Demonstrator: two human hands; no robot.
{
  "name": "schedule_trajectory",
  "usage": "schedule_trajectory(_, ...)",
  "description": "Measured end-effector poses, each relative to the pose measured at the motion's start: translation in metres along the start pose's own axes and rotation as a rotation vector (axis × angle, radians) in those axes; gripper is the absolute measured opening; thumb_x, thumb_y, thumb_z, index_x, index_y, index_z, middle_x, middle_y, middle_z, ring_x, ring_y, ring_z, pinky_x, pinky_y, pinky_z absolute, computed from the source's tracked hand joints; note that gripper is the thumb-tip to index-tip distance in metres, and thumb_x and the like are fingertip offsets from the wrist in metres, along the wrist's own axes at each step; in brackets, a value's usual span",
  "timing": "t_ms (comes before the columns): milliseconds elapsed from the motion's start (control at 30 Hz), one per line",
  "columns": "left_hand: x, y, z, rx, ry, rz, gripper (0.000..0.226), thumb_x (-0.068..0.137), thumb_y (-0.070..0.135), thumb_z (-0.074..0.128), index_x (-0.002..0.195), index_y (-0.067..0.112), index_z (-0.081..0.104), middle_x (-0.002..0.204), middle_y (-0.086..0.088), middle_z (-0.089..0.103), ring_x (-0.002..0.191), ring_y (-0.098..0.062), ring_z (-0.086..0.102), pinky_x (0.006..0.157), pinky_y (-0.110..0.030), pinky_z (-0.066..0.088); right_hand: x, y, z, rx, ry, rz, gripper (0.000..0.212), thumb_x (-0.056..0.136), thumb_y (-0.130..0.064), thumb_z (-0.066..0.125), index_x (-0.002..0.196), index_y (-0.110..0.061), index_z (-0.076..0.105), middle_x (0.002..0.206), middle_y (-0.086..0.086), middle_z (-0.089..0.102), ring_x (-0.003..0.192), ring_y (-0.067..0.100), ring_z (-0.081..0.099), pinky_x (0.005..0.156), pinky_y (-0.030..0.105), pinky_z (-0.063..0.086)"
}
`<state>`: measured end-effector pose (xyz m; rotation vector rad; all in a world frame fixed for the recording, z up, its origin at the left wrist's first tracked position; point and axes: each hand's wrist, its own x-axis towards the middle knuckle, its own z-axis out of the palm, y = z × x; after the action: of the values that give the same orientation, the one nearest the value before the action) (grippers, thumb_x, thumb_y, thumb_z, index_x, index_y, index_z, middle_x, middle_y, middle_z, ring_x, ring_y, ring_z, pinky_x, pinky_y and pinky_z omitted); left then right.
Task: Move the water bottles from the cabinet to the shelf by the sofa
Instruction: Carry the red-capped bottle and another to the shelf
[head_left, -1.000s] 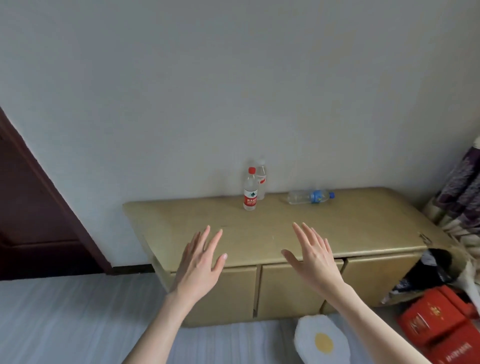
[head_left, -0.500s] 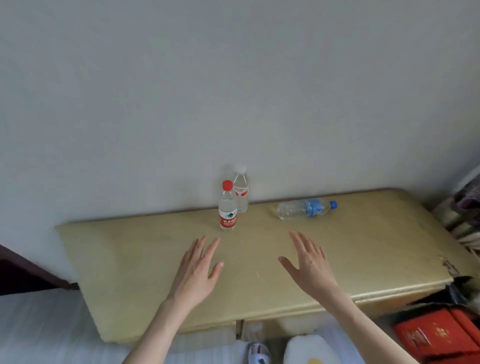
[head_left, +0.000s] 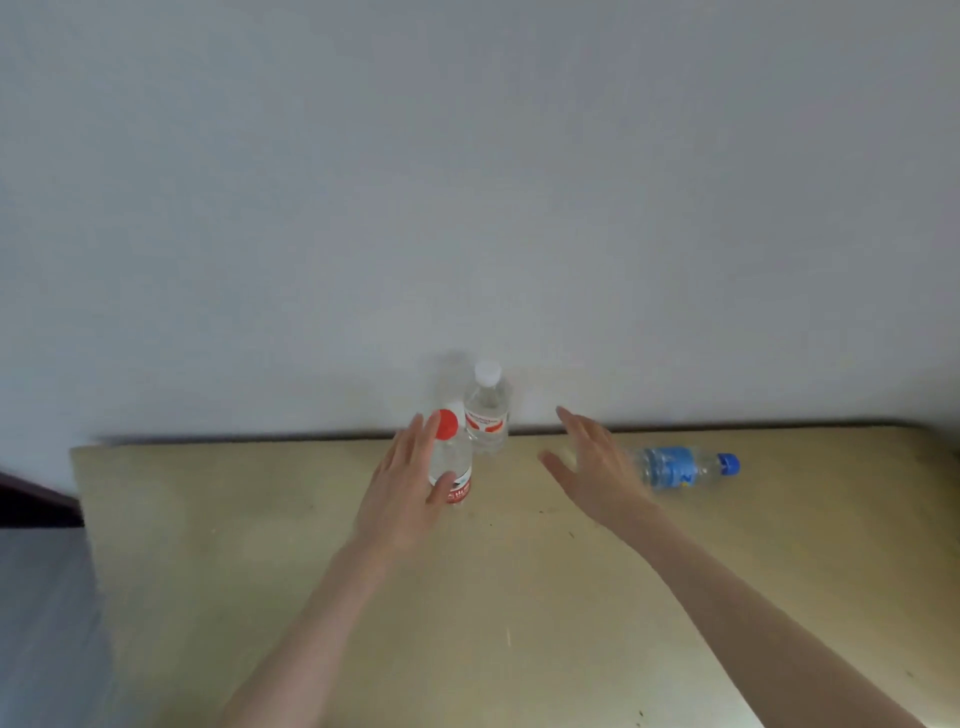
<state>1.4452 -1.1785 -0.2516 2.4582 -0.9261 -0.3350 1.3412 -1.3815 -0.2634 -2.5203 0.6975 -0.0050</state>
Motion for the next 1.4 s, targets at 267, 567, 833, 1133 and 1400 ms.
schedule_trajectory(267, 0.036, 0.002, 0.004, -0.143, 0.002, -0.074, 0.05, 0.09, 0.023, 0.052, 0.135, 0.02, 0.031, 0.136, 0.001, 0.042, 0.124, -0.019, 0.041, 0.094, -0.025, 0.032, 0.08, -0.055, 0.009, 0.122, -0.035, -0.154, 0.053, 0.088, -0.028, 0.052, 0.135, -0.018, 0.031, 0.128, 0.011, 0.044, 0.116, 0.029, 0.043, 0.09, 0.041, 0.041)
schedule_trajectory(567, 0.019, -0.002, 0.015, -0.187, 0.11, -0.034, 0.035, 0.083, 0.02, 0.061, 0.117, 0.016, 0.051, 0.11, 0.0, 0.057, 0.102, -0.021, 0.049, 0.08, -0.021, 0.033, 0.071, -0.064, 0.018, 0.112, 0.078, -0.11, 0.029, 0.085, -0.013, 0.056, 0.11, -0.003, 0.045, 0.11, 0.014, 0.05, 0.097, 0.031, 0.048, 0.077, 0.033, 0.037)
schedule_trajectory(833, 0.007, -0.013, 0.009, -0.199, -0.001, 0.08, 0.029, 0.086, 0.015, 0.056, 0.114, 0.01, 0.051, 0.108, -0.006, 0.054, 0.102, -0.024, 0.048, 0.083, -0.028, 0.037, -0.013, -0.038, 0.028, 0.17, 0.141, 0.133, 0.035, 0.084, -0.005, 0.059, 0.116, 0.004, 0.048, 0.117, 0.019, 0.045, 0.098, 0.037, 0.053, 0.081, 0.036, 0.04)
schedule_trajectory(1133, -0.025, 0.005, -0.007, -0.331, -0.123, 0.289, 0.028, 0.088, 0.018, 0.055, 0.116, 0.014, 0.052, 0.102, 0.001, 0.055, 0.097, -0.024, 0.054, 0.088, -0.037, 0.044, -0.162, -0.031, 0.011, 0.268, 0.427, 0.495, 0.029, 0.082, -0.014, 0.064, 0.109, -0.006, 0.057, 0.101, 0.007, 0.05, 0.086, 0.028, 0.053, 0.076, 0.029, 0.039)
schedule_trajectory(1400, -0.111, 0.094, 0.026, -0.331, -0.478, 0.666, 0.031, 0.087, 0.012, 0.055, 0.117, 0.017, 0.053, 0.106, 0.008, 0.051, 0.105, -0.02, 0.051, 0.088, -0.026, 0.036, -0.376, -0.041, 0.032, 0.21, 0.759, 0.82, 0.024, 0.081, -0.015, 0.067, 0.102, -0.008, 0.059, 0.091, -0.001, 0.047, 0.068, 0.003, 0.046, 0.068, 0.017, 0.033)
